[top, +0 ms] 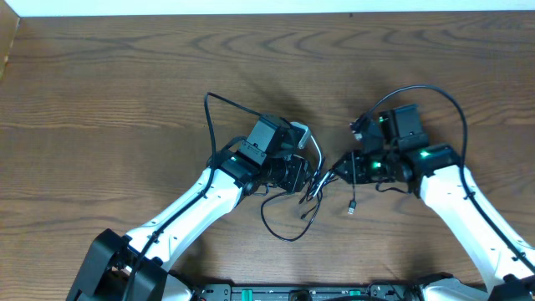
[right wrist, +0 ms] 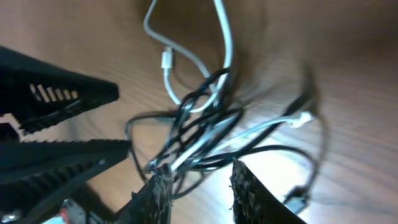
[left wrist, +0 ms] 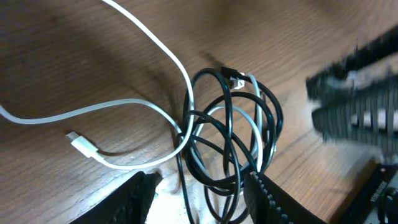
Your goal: Untangle cables
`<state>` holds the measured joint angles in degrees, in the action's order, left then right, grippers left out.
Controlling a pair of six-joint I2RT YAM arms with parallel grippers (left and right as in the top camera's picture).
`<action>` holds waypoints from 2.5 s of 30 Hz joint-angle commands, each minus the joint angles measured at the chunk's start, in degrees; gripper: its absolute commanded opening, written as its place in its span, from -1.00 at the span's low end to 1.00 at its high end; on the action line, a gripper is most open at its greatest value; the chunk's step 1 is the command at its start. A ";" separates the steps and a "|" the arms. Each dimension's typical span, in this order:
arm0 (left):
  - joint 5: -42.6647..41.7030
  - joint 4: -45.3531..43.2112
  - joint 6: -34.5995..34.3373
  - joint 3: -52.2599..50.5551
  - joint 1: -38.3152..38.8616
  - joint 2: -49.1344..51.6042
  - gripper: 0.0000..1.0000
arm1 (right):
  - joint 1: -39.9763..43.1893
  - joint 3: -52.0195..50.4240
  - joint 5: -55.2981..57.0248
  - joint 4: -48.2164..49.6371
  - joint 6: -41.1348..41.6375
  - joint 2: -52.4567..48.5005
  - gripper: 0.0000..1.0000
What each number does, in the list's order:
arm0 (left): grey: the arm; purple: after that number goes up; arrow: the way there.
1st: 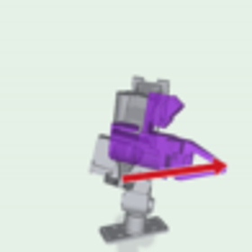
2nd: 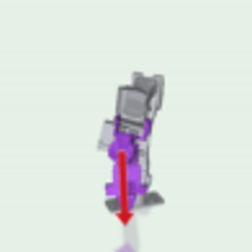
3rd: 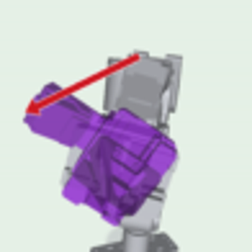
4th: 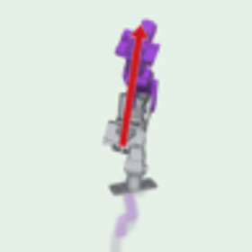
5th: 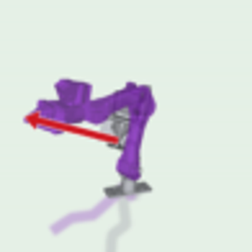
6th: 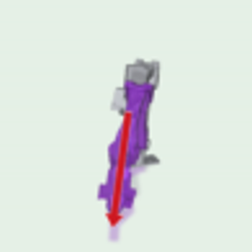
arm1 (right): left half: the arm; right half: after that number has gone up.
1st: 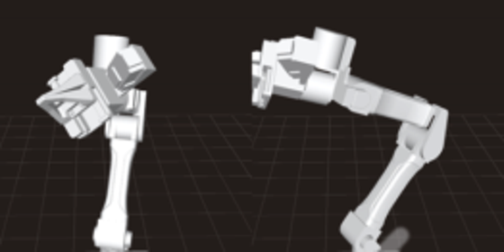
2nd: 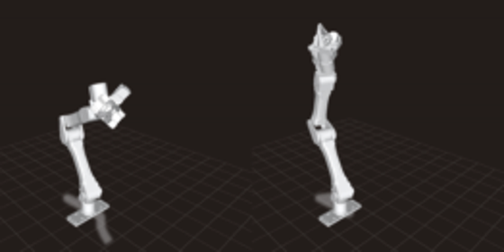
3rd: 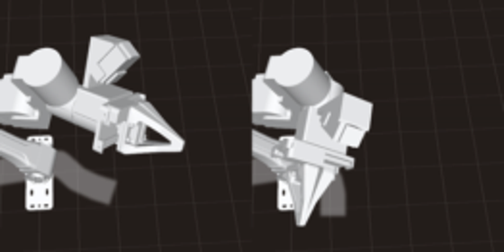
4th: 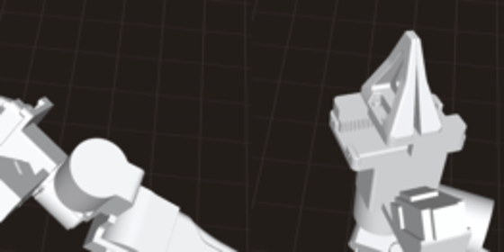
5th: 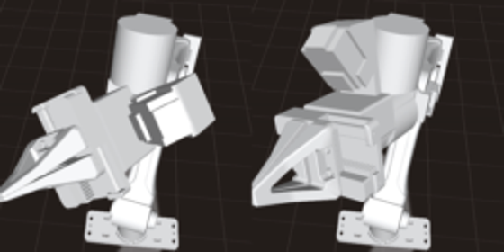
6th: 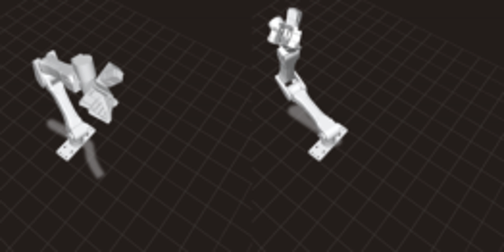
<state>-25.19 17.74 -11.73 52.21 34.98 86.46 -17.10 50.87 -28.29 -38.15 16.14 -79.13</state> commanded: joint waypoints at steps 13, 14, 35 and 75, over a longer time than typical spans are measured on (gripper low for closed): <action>1.31 0.35 0.96 -0.72 -0.15 -0.72 0.01 | -9.73 -2.95 14.93 0.72 23.17 -1.55 -0.39; 1.31 0.48 0.96 -0.72 -0.15 -0.72 0.01 | -9.97 -3.45 15.21 1.46 23.89 -1.95 -0.42; 1.27 2.23 0.94 -0.72 -0.15 -0.72 0.01 | -10.25 -6.82 17.90 7.28 20.92 -10.54 -0.98; -8.22 -5.01 0.07 -0.72 -4.55 -0.74 0.01 | 4.26 -6.80 -38.21 27.71 16.37 -10.54 -0.98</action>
<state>-32.38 13.19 -11.77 51.92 31.77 86.46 -12.49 44.16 -59.70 -10.26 33.65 -89.23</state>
